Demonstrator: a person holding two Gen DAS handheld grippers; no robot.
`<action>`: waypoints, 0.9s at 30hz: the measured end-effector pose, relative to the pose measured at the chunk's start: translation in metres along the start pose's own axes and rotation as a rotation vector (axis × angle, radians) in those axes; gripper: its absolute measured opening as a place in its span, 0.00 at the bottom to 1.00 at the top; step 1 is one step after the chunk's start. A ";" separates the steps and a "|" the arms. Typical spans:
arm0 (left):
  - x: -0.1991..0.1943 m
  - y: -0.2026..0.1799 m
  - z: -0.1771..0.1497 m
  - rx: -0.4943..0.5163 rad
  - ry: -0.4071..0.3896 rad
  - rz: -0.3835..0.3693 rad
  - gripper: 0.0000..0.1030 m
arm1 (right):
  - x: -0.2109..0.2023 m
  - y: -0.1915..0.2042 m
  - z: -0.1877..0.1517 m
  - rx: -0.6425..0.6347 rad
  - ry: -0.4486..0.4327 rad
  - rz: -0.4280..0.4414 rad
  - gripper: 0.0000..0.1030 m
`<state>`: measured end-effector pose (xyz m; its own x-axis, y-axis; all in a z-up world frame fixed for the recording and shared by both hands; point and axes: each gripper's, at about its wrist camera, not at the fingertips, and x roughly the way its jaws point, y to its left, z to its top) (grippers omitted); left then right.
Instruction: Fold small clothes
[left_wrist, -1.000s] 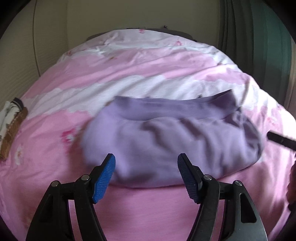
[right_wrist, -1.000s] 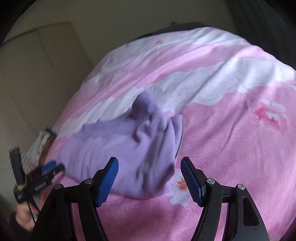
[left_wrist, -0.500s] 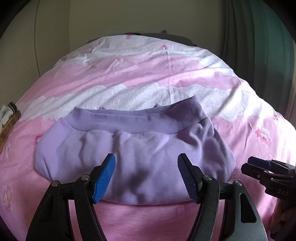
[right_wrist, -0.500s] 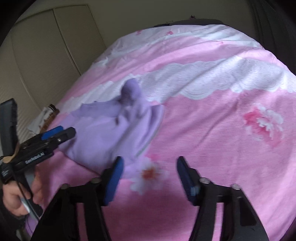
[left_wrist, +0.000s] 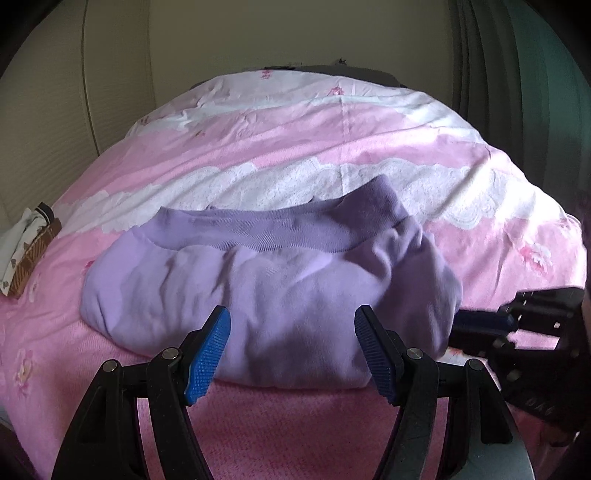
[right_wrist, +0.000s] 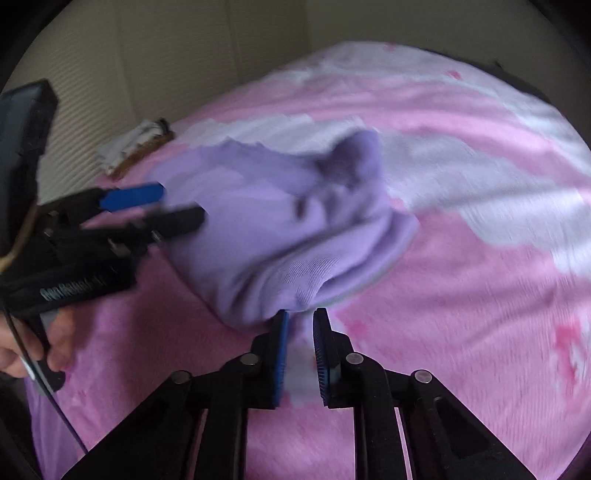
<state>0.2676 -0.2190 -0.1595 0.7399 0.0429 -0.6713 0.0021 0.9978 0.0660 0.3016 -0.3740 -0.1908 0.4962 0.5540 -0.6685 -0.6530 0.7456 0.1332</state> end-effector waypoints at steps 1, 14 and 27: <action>0.000 0.002 -0.001 -0.005 0.005 0.000 0.67 | 0.000 0.000 0.000 0.000 0.000 0.000 0.16; 0.003 0.016 -0.002 -0.017 0.017 -0.012 0.67 | 0.012 -0.027 -0.006 0.121 -0.010 0.211 0.17; 0.008 0.024 -0.003 -0.024 0.027 -0.018 0.67 | 0.014 -0.030 -0.017 0.161 -0.003 0.239 0.05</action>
<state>0.2717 -0.1943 -0.1655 0.7217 0.0258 -0.6917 -0.0007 0.9993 0.0365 0.3184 -0.3950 -0.2167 0.3415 0.7217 -0.6020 -0.6524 0.6431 0.4010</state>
